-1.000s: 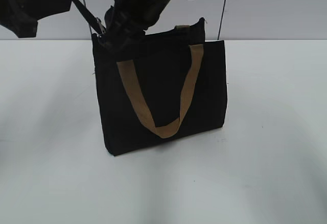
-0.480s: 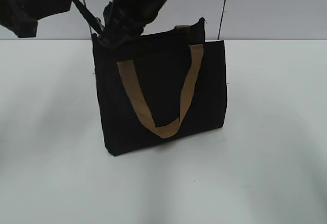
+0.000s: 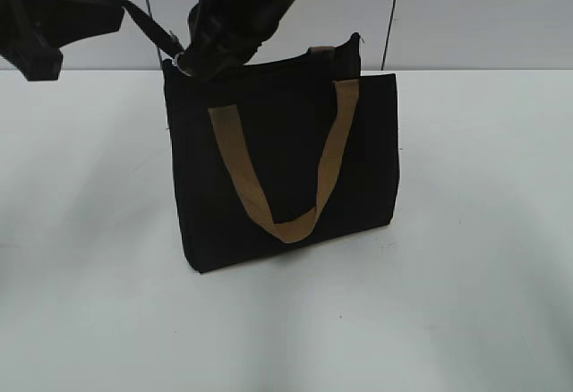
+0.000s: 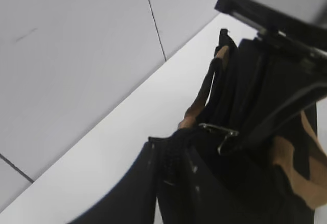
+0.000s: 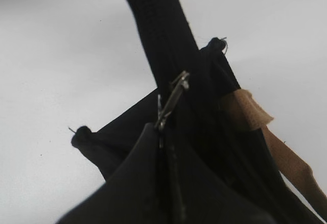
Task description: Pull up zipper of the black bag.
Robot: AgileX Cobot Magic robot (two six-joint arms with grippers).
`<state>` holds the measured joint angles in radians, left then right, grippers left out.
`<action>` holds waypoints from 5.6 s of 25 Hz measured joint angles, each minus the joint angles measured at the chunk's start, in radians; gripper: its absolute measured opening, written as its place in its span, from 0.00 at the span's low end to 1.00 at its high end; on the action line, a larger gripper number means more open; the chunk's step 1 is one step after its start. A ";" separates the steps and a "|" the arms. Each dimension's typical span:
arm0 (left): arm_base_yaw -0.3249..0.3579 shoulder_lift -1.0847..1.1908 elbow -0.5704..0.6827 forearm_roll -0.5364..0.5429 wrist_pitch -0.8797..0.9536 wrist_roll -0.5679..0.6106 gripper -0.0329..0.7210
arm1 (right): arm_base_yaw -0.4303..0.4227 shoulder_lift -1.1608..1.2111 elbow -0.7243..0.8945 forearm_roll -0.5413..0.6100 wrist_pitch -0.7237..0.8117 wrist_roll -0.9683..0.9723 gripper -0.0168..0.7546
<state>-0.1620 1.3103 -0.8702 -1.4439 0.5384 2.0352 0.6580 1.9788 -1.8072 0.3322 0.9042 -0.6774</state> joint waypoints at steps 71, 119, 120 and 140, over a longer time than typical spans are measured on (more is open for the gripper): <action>-0.001 -0.008 -0.005 0.827 0.028 -0.920 0.68 | -0.257 -0.077 -0.001 -0.396 0.251 0.283 0.54; 0.155 -0.804 0.316 1.298 0.491 -1.837 0.67 | -0.512 -1.251 1.260 -0.263 0.022 0.484 0.56; 0.155 -0.830 0.321 1.296 0.503 -1.837 0.67 | -0.512 -1.288 1.287 -0.263 0.022 0.487 0.56; 0.155 -1.267 0.340 1.237 0.537 -1.837 0.65 | -0.512 -1.788 1.319 -0.225 0.183 0.514 0.56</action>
<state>-0.0068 0.0432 -0.5302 -0.2071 1.0753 0.1982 0.1462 0.1907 -0.4883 0.1076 1.0871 -0.1634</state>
